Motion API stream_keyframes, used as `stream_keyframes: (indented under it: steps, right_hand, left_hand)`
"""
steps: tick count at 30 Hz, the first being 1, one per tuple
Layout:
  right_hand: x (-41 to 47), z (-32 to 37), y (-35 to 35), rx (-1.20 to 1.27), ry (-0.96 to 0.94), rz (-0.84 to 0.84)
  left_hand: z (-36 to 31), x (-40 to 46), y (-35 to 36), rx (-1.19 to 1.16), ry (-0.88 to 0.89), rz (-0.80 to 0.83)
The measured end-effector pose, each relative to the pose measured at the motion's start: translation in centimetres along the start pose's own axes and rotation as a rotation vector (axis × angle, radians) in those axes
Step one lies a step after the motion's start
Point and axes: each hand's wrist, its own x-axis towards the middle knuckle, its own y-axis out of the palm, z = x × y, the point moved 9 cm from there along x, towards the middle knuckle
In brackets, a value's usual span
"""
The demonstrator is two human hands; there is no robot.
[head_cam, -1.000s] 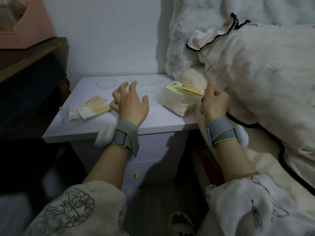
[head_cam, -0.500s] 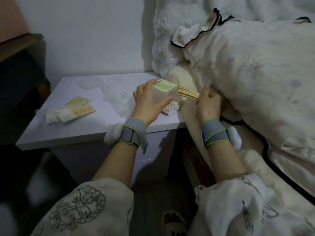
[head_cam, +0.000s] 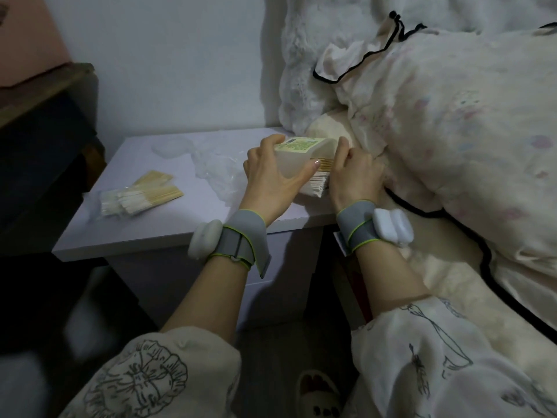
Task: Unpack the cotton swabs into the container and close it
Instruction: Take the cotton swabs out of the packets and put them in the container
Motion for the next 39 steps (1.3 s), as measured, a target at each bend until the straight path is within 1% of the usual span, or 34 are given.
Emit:
stream_keyframes:
  steps: [4, 8, 9, 11, 13, 17, 21, 24, 26, 31, 36, 39]
  right_hand:
    - [-0.5, 1.0, 0.0, 0.055, -0.029, 0.087]
    - [-0.5, 0.5, -1.0, 0.153, 0.038, 0.081]
    - [-0.5, 0.3, -1.0, 0.213, 0.062, 0.071]
    - [-0.6, 0.2, -0.8, 0.407, 0.107, 0.052]
    - [-0.8, 0.6, -0.1, 0.519, 0.116, 0.079]
    - [-0.9, 0.7, 1.5, 0.525, 0.121, 0.199]
    - [-0.8, 0.8, 1.8, 0.584, 0.143, 0.2]
    - [-0.6, 0.3, 2.8, 0.659, 0.204, 0.188]
    - [-0.3, -0.5, 3.2, 0.653, 0.249, 0.173]
    - [-0.3, -1.0, 3.1, 0.589, 0.237, 0.156]
    - [0.0, -1.1, 2.5, 0.521, 0.172, 0.124]
    - [0.1, -0.2, 2.1, 0.431, 0.074, 0.112]
  left_hand:
    - [0.3, -0.1, -0.5, -0.018, -0.01, 0.002]
    - [0.5, -0.1, -0.8, -0.043, -0.007, 0.028]
    - [0.5, -0.1, -0.8, -0.05, -0.004, 0.038]
    - [0.4, -0.2, -1.0, -0.068, 0.009, 0.05]
    - [0.2, -0.3, -1.1, -0.09, 0.029, 0.058]
    - [0.0, -0.5, -1.1, -0.09, 0.06, 0.079]
    - [0.1, -0.4, -1.7, -0.124, 0.059, 0.078]
    - [0.5, -0.5, -2.2, -0.112, 0.05, 0.065]
    - [0.9, -0.5, -2.1, -0.067, 0.051, 0.065]
    - [1.7, -0.5, -0.6, 0.015, 0.044, 0.106]
    - [1.9, 0.0, 0.3, 0.033, 0.025, 0.068]
    - [1.8, 0.1, 0.4, 0.017, 0.026, 0.07]
